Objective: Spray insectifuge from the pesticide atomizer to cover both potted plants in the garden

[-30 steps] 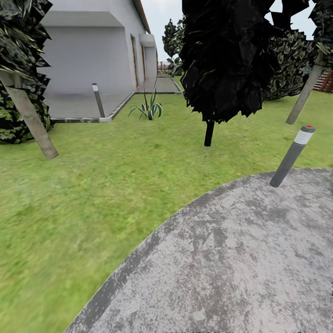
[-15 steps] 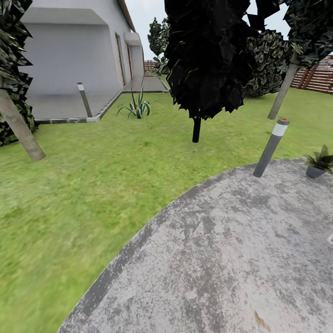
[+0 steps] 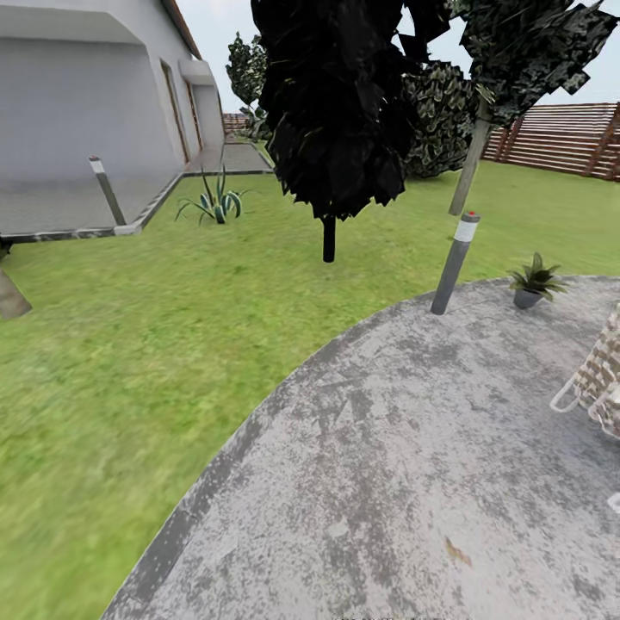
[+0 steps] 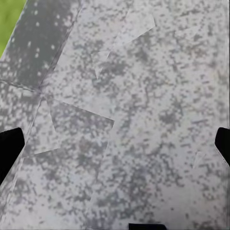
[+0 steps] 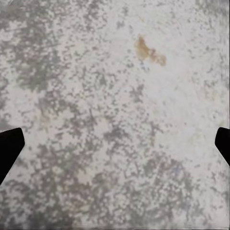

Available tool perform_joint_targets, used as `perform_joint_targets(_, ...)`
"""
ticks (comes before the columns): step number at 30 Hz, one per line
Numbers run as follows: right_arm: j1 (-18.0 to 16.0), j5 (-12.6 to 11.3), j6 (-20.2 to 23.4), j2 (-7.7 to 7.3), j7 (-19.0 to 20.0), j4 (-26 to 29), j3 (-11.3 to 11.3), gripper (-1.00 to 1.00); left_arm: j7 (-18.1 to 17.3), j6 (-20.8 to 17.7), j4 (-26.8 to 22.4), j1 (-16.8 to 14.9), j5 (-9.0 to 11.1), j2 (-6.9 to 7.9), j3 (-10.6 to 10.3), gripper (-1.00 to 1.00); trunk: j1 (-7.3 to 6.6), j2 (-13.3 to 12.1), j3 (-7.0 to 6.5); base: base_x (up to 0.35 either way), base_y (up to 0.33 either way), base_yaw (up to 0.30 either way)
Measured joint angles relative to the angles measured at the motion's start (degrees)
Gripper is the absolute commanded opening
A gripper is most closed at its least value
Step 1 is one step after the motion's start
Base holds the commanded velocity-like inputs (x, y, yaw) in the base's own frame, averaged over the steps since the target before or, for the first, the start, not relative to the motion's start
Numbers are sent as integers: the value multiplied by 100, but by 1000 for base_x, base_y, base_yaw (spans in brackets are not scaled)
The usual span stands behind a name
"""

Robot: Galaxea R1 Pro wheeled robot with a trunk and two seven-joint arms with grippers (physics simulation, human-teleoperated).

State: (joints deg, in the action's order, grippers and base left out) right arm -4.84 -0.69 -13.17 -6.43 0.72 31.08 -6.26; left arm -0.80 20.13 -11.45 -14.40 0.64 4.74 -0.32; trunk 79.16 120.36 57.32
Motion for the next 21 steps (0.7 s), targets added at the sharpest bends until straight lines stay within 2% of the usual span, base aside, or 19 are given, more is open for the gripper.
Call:
perform_joint_targets(13, 3, 1, 0, 0, 0, 0, 0, 100, 0, 0, 0, 0, -3, -1, 0, 100, 0, 0, 0, 0, 0, -295)
perform_joint_targets(21, 2, -2, 0, 0, 0, 0, 0, 100, 0, 0, 0, 0, -3, -1, -4, 100, 175, 319, 143, 0, 0, -295)
